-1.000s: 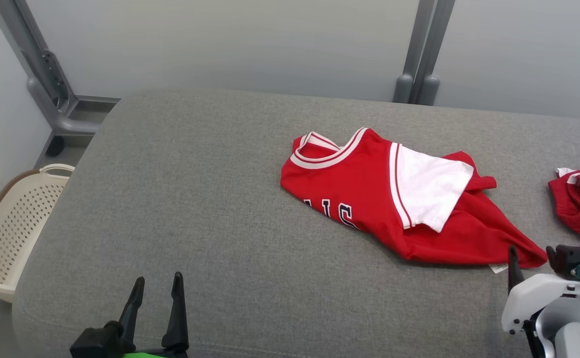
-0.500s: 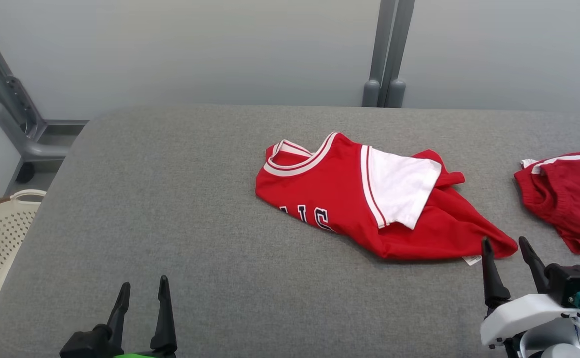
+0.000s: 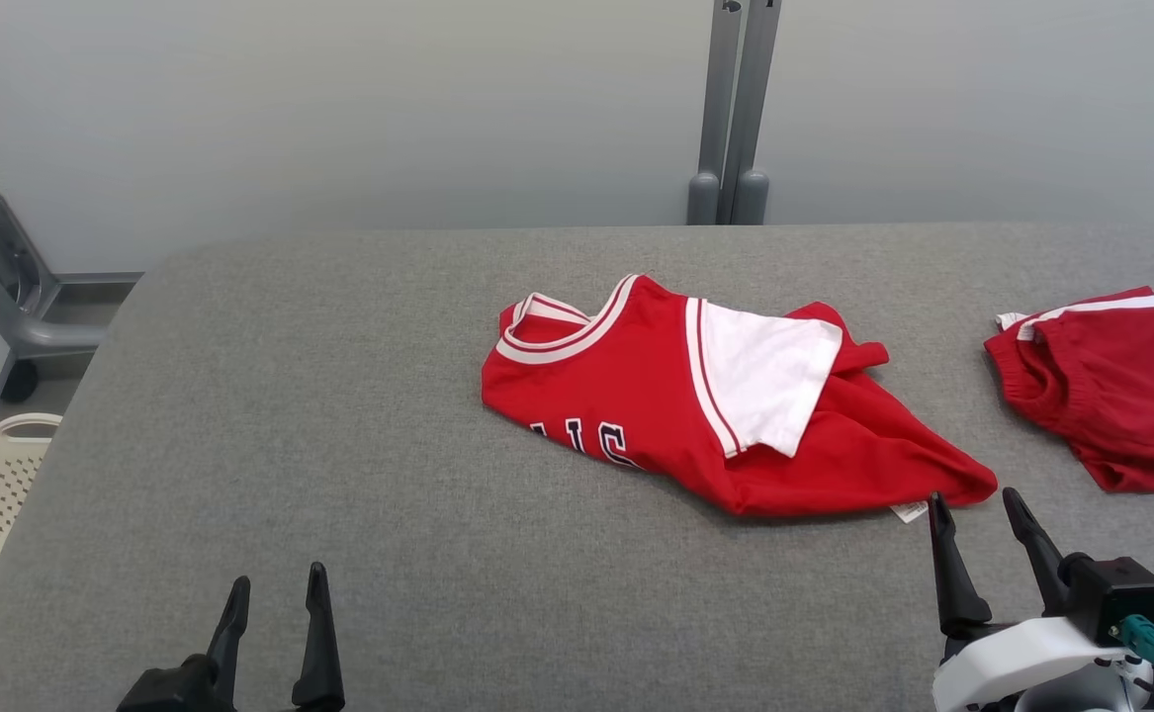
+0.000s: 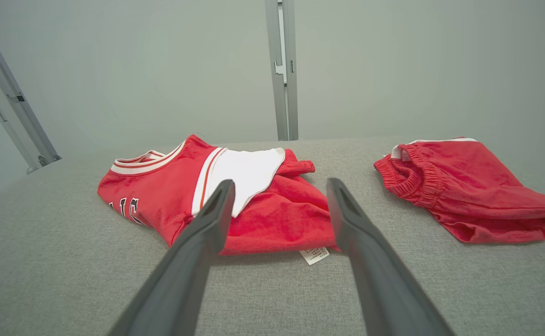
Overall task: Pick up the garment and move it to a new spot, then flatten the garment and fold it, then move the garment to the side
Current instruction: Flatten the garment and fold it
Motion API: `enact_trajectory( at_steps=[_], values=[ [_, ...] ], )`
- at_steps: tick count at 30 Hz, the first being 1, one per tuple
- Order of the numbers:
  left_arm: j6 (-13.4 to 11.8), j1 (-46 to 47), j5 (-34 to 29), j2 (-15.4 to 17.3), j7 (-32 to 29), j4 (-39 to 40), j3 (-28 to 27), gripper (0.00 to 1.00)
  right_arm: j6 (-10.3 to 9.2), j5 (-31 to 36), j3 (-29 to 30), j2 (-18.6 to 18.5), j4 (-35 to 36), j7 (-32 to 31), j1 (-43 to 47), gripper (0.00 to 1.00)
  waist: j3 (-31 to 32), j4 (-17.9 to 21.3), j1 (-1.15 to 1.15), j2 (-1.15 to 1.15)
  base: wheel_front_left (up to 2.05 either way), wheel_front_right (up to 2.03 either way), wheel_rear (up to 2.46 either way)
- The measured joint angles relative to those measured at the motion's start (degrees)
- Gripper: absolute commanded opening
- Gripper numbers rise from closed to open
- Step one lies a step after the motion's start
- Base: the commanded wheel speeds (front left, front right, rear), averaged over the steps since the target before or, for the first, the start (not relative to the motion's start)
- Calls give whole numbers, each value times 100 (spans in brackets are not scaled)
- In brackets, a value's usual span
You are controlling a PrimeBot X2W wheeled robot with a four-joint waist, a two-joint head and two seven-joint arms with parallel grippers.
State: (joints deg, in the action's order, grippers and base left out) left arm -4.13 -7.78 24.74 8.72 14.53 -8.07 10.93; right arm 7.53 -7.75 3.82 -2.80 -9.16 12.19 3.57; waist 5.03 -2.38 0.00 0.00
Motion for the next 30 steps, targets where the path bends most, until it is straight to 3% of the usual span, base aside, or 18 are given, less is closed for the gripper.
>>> enact_trajectory(
  at_steps=[7,11,18,30],
  values=[
    [70,32,-74,93,-196,-125,194,100,0,40,-144,0,18,-110,-38,100,23,82,0,0,0,0,0],
    [378,862,-182,91,-998,-542,684,100,0,40,-281,-2,110,-203,-51,100,5,183,0,0,0,0,0],
    [666,2395,-324,-289,-1963,-1484,1272,100,0,59,-501,-2,278,-361,-144,100,-121,528,0,0,0,0,0],
    [627,3879,-99,-578,-2474,-2773,1822,100,0,40,-736,-5,444,-443,-286,100,-530,1483,0,0,0,0,0]
  ],
)
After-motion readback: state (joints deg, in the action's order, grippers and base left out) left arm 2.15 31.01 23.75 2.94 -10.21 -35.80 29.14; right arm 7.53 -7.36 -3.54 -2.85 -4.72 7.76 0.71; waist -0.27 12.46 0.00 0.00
